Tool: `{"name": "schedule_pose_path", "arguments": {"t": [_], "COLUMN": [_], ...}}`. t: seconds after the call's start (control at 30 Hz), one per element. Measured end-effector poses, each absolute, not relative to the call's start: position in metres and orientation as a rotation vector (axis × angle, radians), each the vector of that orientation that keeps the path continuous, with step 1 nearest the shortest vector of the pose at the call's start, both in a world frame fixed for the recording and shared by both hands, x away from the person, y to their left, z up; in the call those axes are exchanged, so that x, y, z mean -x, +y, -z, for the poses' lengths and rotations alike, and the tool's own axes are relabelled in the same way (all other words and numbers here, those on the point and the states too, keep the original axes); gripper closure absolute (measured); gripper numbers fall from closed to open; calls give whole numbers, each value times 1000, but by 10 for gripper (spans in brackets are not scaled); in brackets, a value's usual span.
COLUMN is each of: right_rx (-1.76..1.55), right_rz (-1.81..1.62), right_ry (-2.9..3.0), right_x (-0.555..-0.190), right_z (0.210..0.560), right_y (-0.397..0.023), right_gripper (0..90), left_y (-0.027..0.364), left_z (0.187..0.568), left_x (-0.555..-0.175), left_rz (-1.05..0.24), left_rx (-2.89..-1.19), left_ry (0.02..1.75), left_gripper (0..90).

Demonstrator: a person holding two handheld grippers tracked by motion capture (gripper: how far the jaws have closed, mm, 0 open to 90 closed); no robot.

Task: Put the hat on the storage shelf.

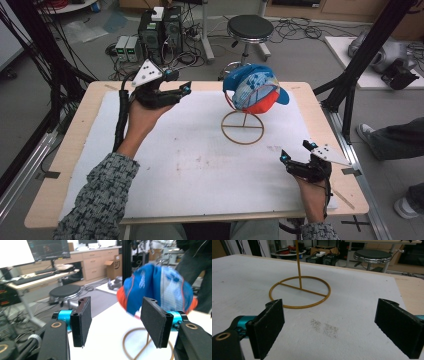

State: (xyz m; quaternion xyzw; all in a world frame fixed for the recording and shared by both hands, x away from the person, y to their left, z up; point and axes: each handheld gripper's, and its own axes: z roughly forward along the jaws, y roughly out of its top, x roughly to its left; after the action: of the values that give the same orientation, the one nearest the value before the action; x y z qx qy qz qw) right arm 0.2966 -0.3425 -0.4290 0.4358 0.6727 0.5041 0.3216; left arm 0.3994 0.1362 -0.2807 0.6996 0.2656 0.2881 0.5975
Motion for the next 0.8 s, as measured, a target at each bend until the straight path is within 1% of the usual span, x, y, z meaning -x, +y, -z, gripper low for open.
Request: {"name": "schedule_pose_path", "arguments": {"t": [0.23,0.47,0.8], "right_rx": [-1141,-1125,-1118], "right_rz": [-1332,-1335,-1337], "right_ry": [1766,1773,1782], "right_x": [-298,-303,-307], "right_z": [428,428,427], "right_y": [-340,-334,-326], "right_gripper": [81,81,81], "left_y": [169,198,228], "left_z": [300,317,348], "left_x": [-375,-353,-325], "left_rz": [-718,-772,-821], "left_rx": [-1610,-1618,-1576], "left_ry": [681,749,846], "left_gripper": [380,364,299]}}
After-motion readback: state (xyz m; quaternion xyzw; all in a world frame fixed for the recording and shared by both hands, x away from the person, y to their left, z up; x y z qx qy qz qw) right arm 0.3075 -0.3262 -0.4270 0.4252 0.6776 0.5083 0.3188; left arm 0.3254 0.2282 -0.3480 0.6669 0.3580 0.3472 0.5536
